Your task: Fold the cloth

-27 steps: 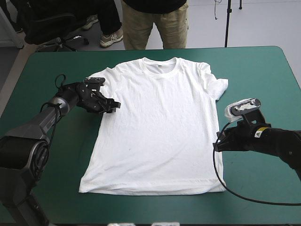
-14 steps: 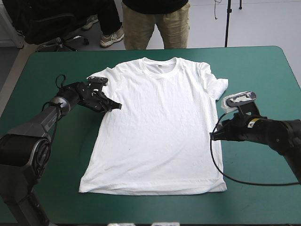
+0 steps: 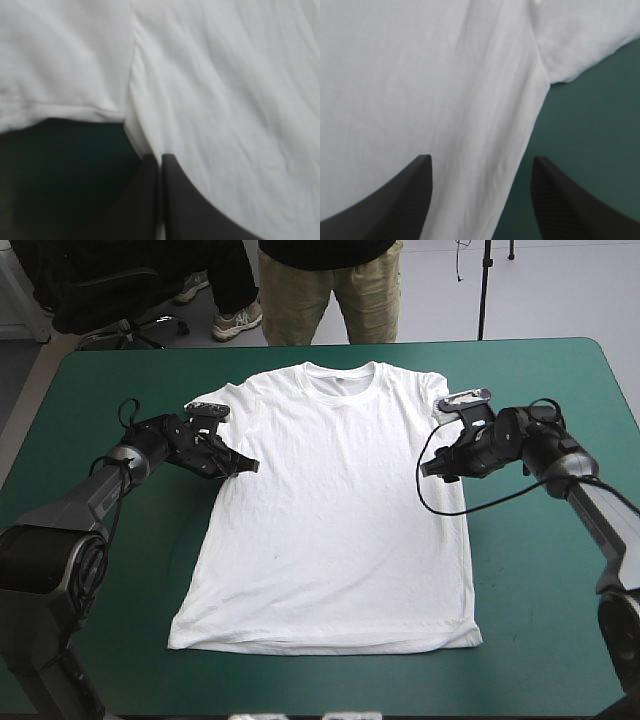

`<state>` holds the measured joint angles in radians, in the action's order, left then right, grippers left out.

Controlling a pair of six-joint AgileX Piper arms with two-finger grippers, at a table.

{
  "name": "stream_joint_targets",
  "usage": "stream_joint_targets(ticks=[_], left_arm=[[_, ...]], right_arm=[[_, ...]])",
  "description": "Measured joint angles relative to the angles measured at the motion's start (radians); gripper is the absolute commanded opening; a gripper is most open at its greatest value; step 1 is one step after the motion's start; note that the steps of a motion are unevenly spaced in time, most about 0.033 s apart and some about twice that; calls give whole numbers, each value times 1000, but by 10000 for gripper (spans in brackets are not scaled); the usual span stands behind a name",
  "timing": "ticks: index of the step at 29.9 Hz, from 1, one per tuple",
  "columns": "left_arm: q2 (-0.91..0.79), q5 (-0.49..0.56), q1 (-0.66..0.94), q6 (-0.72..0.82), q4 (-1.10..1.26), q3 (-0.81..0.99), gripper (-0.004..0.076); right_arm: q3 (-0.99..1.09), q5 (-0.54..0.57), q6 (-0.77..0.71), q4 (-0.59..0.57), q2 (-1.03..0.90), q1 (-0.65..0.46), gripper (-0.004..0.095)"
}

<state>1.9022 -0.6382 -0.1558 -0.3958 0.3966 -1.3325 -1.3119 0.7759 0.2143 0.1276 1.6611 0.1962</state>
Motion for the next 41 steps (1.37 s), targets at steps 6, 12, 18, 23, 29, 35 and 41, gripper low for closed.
stream_joint_targets(ticks=[6, 12, 18, 23, 29, 35, 41], left_arm=[[0, -1, 0, -3, -1, 0, -17], [0, -2, 0, -7, -1, 0, -17], [0, -2, 0, -7, -1, 0, -17], [0, 0, 0, -7, -1, -1, -17], [9, -20, 0, -7, -7, -32, -17], [-5, -36, -1, -7, -7, -110, -17], [-107, -48, -1, -7, -14, -183, -17]], right_arm=[[-106, 23, -18, -14, 151, -30, 530], [-122, 19, -18, -14, 246, -30, 441], [-133, 21, -18, -12, 268, -36, 188], [-134, 12, 8, -4, 273, -37, -13], [-134, -6, 16, 13, 270, -37, -13], [-132, -48, 20, 23, 180, -34, -13], [-132, -65, 45, 27, 6, -34, -13]])
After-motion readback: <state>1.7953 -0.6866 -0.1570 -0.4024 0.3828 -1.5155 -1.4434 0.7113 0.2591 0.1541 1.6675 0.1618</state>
